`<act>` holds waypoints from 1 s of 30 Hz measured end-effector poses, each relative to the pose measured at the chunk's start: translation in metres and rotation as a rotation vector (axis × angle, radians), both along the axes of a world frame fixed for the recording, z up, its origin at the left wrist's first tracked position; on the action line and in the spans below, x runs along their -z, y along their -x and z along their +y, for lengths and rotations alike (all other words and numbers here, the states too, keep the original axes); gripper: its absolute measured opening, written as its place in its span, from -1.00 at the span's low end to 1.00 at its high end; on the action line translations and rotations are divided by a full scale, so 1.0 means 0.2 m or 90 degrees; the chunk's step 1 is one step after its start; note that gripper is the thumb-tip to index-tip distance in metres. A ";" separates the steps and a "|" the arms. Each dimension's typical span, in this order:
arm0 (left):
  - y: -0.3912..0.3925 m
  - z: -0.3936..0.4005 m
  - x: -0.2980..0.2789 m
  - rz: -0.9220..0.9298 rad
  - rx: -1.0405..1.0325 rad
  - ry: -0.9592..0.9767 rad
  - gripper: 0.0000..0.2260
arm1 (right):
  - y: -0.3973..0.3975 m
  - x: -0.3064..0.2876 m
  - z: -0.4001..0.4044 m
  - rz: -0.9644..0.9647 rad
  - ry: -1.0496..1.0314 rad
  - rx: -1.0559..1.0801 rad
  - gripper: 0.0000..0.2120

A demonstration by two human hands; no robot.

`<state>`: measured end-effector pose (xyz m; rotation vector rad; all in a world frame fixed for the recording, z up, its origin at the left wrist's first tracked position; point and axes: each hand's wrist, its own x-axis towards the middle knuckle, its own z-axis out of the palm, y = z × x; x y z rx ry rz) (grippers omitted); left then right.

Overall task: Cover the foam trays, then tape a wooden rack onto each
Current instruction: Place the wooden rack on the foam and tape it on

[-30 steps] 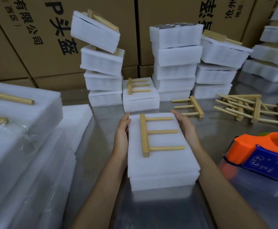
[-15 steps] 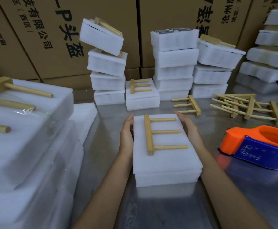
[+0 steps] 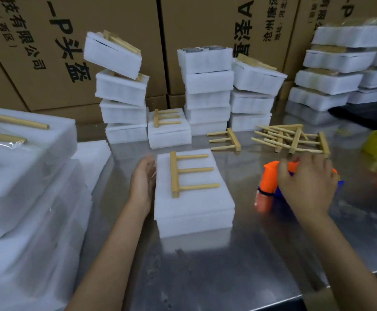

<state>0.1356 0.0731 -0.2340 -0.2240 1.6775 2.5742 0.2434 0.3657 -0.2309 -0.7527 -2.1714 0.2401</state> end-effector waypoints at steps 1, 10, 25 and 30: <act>0.00 -0.01 0.00 -0.001 -0.014 0.024 -0.80 | -0.02 0.03 0.02 -0.025 -0.009 0.034 -0.67; -0.31 0.12 -0.31 0.341 -0.079 0.365 -0.78 | -0.03 -0.11 0.03 0.096 0.010 -0.059 -0.54; -0.47 0.31 -0.46 0.133 0.361 0.237 -0.77 | 0.03 -0.39 -0.27 0.227 0.063 -0.254 -0.57; -0.44 0.28 -0.45 0.173 0.295 0.309 -0.78 | 0.04 -0.40 -0.30 0.217 0.033 -0.263 -0.58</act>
